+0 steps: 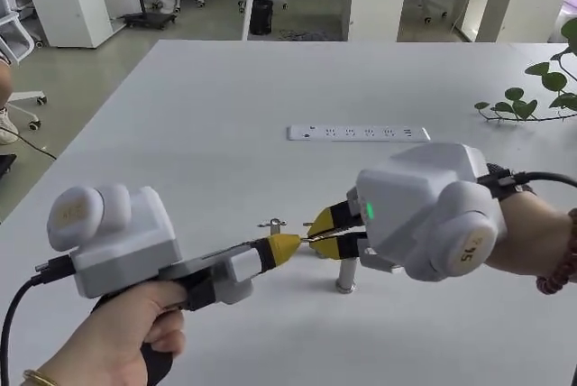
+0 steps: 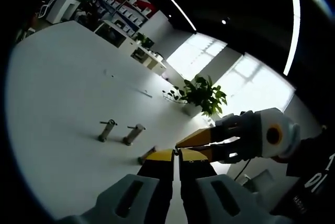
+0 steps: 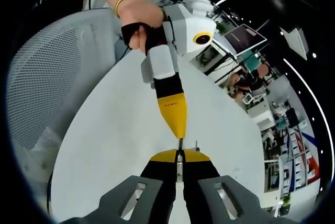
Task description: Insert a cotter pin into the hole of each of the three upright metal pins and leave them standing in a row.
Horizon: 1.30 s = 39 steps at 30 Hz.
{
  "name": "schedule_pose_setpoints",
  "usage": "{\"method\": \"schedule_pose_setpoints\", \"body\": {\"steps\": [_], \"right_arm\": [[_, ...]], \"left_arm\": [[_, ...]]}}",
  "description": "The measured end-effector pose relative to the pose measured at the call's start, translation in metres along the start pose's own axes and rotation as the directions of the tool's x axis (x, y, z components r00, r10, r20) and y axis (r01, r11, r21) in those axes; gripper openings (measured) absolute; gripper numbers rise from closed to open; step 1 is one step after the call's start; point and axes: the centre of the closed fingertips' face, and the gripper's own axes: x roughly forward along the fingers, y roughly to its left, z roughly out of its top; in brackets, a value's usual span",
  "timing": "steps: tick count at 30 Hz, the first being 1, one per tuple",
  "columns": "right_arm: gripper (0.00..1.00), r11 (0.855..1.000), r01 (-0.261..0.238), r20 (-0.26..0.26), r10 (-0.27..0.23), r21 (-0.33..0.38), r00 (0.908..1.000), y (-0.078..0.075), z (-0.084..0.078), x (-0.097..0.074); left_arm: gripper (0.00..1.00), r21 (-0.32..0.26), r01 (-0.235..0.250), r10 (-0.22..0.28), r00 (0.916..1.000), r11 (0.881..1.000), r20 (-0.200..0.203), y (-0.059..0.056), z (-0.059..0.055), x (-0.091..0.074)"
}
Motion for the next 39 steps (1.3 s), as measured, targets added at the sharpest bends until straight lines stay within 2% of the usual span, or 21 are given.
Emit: {"method": "schedule_pose_setpoints", "body": {"steps": [17,29,31,32,33,34,36,37,39], "right_arm": [[0.0,1.0,0.003,0.004,-0.003,0.007,1.0,0.004,-0.002,0.002],[0.0,1.0,-0.001,0.007,0.001,0.019,1.0,0.005,-0.001,0.002],[0.0,1.0,-0.002,0.007,0.002,0.024,1.0,0.005,-0.002,0.002],[0.0,0.999,-0.007,0.009,0.007,0.038,0.9999,0.006,-0.002,0.002],[0.0,0.999,-0.008,0.009,0.007,0.041,0.9999,0.006,-0.002,0.002],[0.0,0.998,-0.016,0.016,0.015,0.062,0.9998,0.008,-0.002,0.002],[0.0,0.994,-0.034,0.032,0.031,0.108,0.999,0.01,-0.001,0.001],[0.0,0.99,-0.043,0.041,0.037,0.136,0.9985,0.01,-0.001,0.001],[0.0,0.982,-0.063,0.053,0.054,0.178,0.9971,0.012,-0.001,0.001]], "left_arm": [[0.0,0.094,-0.003,0.006,0.9995,0.996,-0.031,0.001,-0.004,0.0],[0.0,0.207,0.004,0.006,0.9988,0.978,-0.049,0.002,-0.003,0.0],[0.0,0.236,0.006,0.008,0.9983,0.972,-0.057,0.003,-0.004,0.001],[0.0,0.275,0.009,0.011,0.9975,0.961,-0.07,0.001,-0.006,0.0],[0.0,0.285,0.01,0.012,0.9973,0.958,-0.073,0.001,-0.006,0.0],[0.0,0.34,0.015,0.015,0.9964,0.94,-0.083,0.0,-0.007,0.0],[0.0,0.392,0.025,0.018,0.9942,0.92,-0.106,-0.002,-0.011,0.0],[0.0,0.427,0.029,0.027,0.9918,0.904,-0.125,0.0,-0.013,-0.001],[0.0,0.461,0.041,0.034,0.9874,0.887,-0.154,0.0,-0.018,-0.001]]}}
